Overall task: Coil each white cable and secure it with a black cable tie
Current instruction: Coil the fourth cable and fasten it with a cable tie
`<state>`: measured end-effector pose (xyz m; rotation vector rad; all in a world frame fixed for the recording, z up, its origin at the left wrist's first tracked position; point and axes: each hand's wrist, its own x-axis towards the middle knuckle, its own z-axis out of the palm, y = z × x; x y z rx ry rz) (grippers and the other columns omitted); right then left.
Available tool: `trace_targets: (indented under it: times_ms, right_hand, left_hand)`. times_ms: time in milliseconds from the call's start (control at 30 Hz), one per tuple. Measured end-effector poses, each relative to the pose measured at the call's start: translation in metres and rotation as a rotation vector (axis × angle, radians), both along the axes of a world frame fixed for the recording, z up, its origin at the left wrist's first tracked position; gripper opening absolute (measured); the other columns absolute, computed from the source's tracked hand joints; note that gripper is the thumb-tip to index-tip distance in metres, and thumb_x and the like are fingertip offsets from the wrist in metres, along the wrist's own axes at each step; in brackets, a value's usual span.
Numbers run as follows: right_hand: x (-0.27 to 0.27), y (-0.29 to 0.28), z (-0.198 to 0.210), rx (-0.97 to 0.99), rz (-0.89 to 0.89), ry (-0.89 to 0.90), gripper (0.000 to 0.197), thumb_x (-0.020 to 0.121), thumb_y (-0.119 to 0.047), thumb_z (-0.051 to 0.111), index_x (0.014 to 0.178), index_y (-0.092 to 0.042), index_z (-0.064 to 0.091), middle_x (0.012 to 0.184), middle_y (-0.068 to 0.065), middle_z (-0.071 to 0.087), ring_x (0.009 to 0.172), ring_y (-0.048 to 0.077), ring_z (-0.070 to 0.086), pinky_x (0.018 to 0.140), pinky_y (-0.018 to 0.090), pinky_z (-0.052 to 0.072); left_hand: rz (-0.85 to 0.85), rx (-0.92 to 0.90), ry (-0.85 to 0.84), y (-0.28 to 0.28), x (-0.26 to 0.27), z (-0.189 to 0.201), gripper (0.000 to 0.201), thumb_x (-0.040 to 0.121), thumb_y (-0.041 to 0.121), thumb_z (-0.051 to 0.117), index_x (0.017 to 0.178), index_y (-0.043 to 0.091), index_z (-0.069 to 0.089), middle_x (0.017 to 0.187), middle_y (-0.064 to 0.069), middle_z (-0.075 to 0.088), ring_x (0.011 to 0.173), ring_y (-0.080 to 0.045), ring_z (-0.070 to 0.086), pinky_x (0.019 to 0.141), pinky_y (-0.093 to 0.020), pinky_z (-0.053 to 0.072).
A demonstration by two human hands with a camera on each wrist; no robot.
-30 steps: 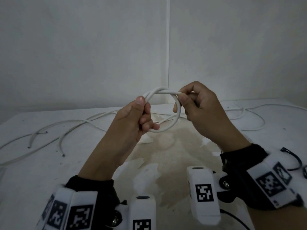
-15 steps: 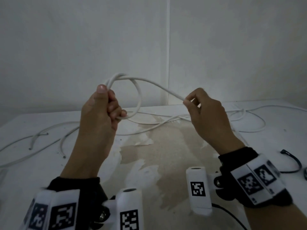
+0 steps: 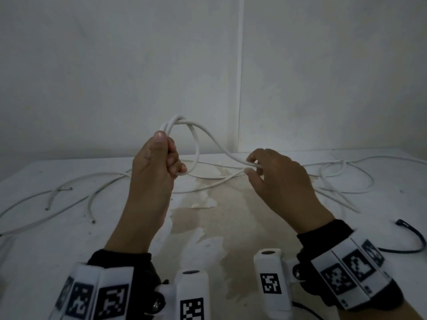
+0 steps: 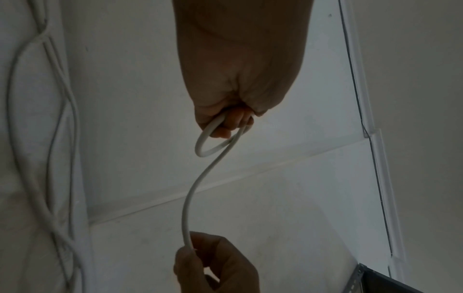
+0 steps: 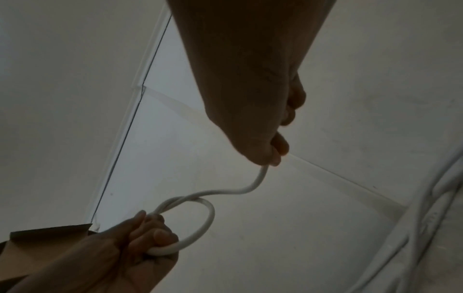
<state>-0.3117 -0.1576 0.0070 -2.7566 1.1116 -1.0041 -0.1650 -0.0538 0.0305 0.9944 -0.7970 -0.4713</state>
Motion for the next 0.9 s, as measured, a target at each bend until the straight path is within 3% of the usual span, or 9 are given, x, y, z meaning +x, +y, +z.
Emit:
trace_targets:
  times_ms: [67,133,200,267,400,467,600,733,900]
  right_hand:
    - [0.002,-0.002,-0.004,0.01,0.125,-0.002,0.019,0.091,-0.009,0.05,0.106,-0.008,0.062,0.098,0.009,0.063,0.083,0.032,0.061,0.069,0.037,0.046]
    - [0.007,0.002,-0.007,-0.063,0.217,0.026,0.018,0.081,0.004,0.06,0.094,-0.007,0.068,0.082,0.011,0.065,0.067,0.031,0.063,0.056,0.037,0.049]
    - [0.011,0.001,-0.012,-0.192,0.25,0.025,0.024,0.066,0.009,0.072,0.078,-0.012,0.068,0.065,0.004,0.062,0.047,0.024,0.057,0.041,0.029,0.044]
    - [0.014,0.004,-0.011,-0.291,0.269,0.01,0.024,0.063,0.004,0.075,0.073,-0.016,0.069,0.062,0.0,0.061,0.043,0.021,0.051,0.038,0.025,0.041]
    - [0.02,0.014,-0.006,-0.452,0.342,-0.023,0.008,0.074,-0.011,0.066,0.071,-0.019,0.069,0.063,-0.003,0.061,0.047,0.019,0.05,0.041,0.025,0.037]
    - [0.021,0.015,-0.005,-0.512,0.339,-0.028,0.012,0.079,-0.018,0.06,0.071,-0.019,0.069,0.062,-0.003,0.06,0.048,0.018,0.049,0.044,0.025,0.034]
    - [0.019,0.018,-0.002,-0.516,0.386,-0.103,0.024,0.086,-0.025,0.052,0.073,-0.014,0.068,0.062,0.0,0.061,0.048,0.018,0.05,0.046,0.026,0.033]
    - [0.022,0.024,-0.001,-0.509,0.443,-0.203,0.025,0.087,-0.025,0.055,0.071,-0.01,0.066,0.061,0.003,0.059,0.049,0.018,0.049,0.047,0.029,0.035]
    - [0.017,0.024,0.003,-0.499,0.455,-0.317,0.02,0.078,-0.019,0.068,0.065,-0.007,0.06,0.061,0.005,0.057,0.051,0.018,0.047,0.054,0.025,0.032]
  left_hand:
    - [0.017,0.005,0.001,-0.002,0.002,-0.002,0.036,0.1,0.025,0.03,0.069,0.016,0.046,0.042,0.014,0.036,0.041,-0.001,0.034,0.054,-0.016,0.041]
    - [0.027,0.019,-0.022,-0.002,0.004,-0.005,0.037,0.101,0.025,0.029,0.069,0.016,0.046,0.043,0.014,0.037,0.042,-0.001,0.034,0.055,-0.016,0.041]
    - [0.024,0.046,-0.061,-0.003,0.005,-0.007,0.037,0.1,0.024,0.029,0.069,0.016,0.047,0.044,0.013,0.038,0.043,-0.001,0.035,0.055,-0.016,0.041]
    - [0.017,0.088,-0.125,-0.003,0.005,-0.009,0.036,0.1,0.024,0.03,0.069,0.015,0.047,0.043,0.013,0.038,0.044,-0.001,0.035,0.057,-0.018,0.041]
    - [0.022,0.215,-0.366,-0.004,-0.004,-0.014,0.035,0.099,0.025,0.032,0.07,0.015,0.05,0.046,0.013,0.044,0.048,0.0,0.041,0.059,-0.018,0.04]
    - [0.015,0.255,-0.439,-0.004,-0.009,-0.015,0.035,0.098,0.026,0.033,0.069,0.017,0.051,0.048,0.013,0.049,0.052,0.001,0.046,0.059,-0.015,0.04]
    - [0.024,0.265,-0.449,-0.002,-0.007,-0.012,0.036,0.098,0.026,0.033,0.069,0.018,0.052,0.05,0.014,0.052,0.059,0.001,0.054,0.068,-0.025,0.042]
    - [0.074,0.286,-0.55,-0.002,-0.009,-0.011,0.037,0.098,0.024,0.033,0.066,0.018,0.049,0.057,0.007,0.046,0.054,0.001,0.046,0.053,-0.009,0.035]
    - [-0.037,0.412,-0.599,-0.001,-0.022,-0.015,0.039,0.098,0.027,0.031,0.065,0.015,0.047,0.049,0.005,0.05,0.047,0.001,0.047,0.049,-0.007,0.035]
